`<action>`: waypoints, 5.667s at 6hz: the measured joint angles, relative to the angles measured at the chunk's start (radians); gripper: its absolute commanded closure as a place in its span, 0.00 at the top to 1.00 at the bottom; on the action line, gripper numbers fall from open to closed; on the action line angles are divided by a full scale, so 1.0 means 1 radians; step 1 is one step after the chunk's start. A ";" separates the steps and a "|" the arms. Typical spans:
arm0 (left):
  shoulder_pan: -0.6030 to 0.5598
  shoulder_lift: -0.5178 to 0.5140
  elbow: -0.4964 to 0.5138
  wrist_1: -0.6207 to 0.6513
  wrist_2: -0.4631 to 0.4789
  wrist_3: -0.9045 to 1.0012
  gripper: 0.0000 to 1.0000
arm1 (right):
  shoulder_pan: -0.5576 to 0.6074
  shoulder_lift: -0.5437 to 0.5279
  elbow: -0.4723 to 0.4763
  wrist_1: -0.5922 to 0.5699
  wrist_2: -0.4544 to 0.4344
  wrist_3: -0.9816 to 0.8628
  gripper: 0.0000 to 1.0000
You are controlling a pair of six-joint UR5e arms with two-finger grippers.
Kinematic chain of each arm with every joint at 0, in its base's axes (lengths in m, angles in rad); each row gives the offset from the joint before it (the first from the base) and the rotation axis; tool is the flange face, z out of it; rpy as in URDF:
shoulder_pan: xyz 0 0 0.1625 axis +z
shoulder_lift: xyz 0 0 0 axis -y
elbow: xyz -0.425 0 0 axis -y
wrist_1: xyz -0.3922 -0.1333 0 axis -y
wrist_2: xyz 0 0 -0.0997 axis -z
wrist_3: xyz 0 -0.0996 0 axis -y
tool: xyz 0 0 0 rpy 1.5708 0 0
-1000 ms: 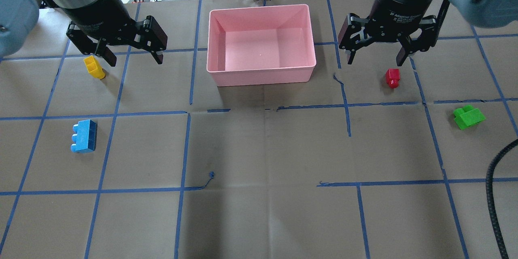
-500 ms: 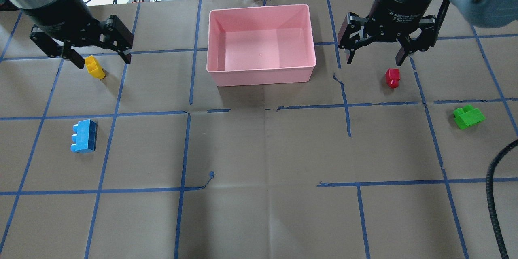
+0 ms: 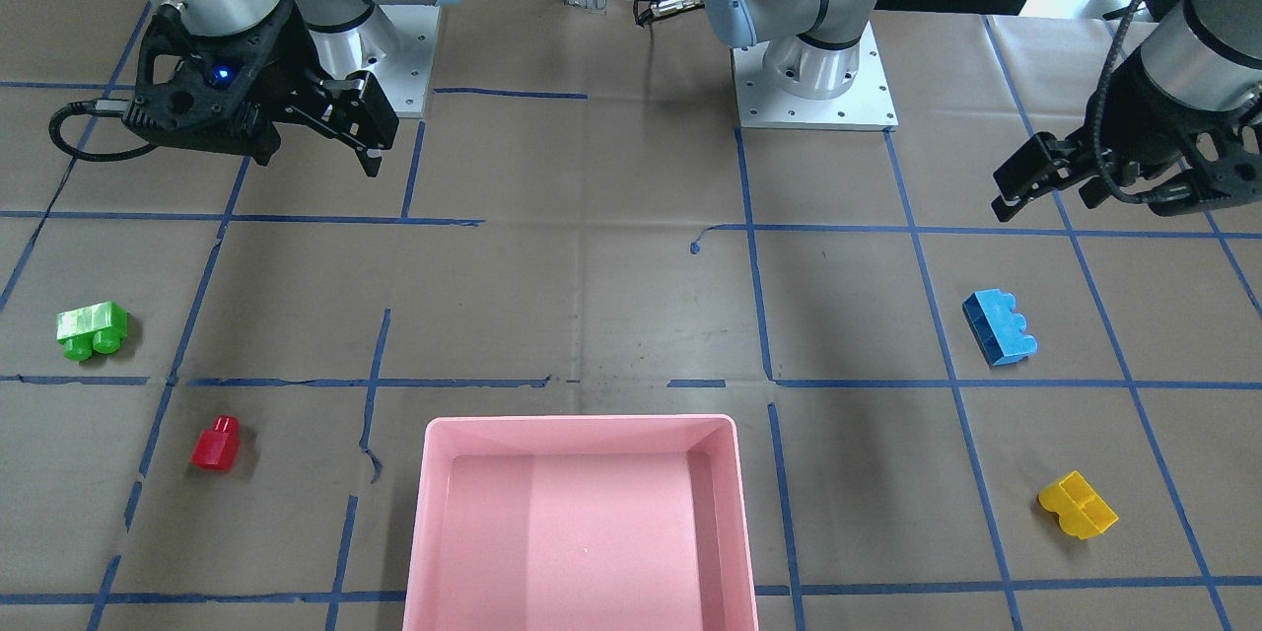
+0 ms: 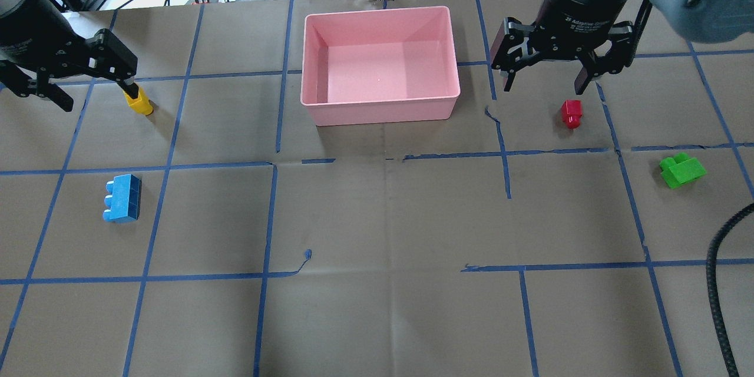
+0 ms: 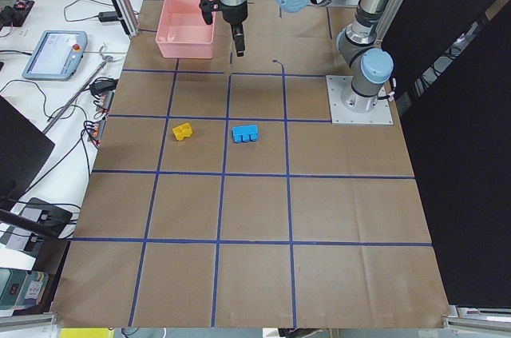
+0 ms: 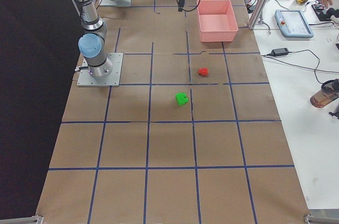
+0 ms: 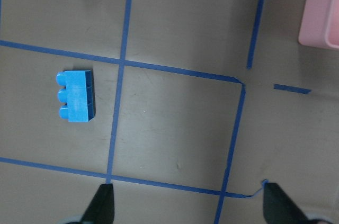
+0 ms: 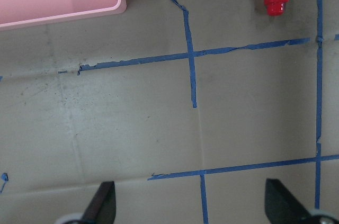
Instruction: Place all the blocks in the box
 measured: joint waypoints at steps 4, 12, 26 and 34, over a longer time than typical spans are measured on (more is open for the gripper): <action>0.165 -0.099 -0.307 0.429 -0.007 0.275 0.98 | -0.004 0.001 0.000 -0.004 0.002 -0.007 1.00; 0.205 -0.309 -0.412 0.670 0.058 0.345 0.87 | -0.285 0.026 0.003 -0.011 0.001 -0.445 1.00; -0.534 -0.515 0.208 0.565 -0.081 0.242 0.28 | -0.642 0.412 0.351 -0.715 -0.101 -1.092 0.77; -0.349 -0.423 0.131 0.495 0.051 0.158 0.99 | -0.539 0.336 0.060 -0.449 -0.014 -0.892 0.27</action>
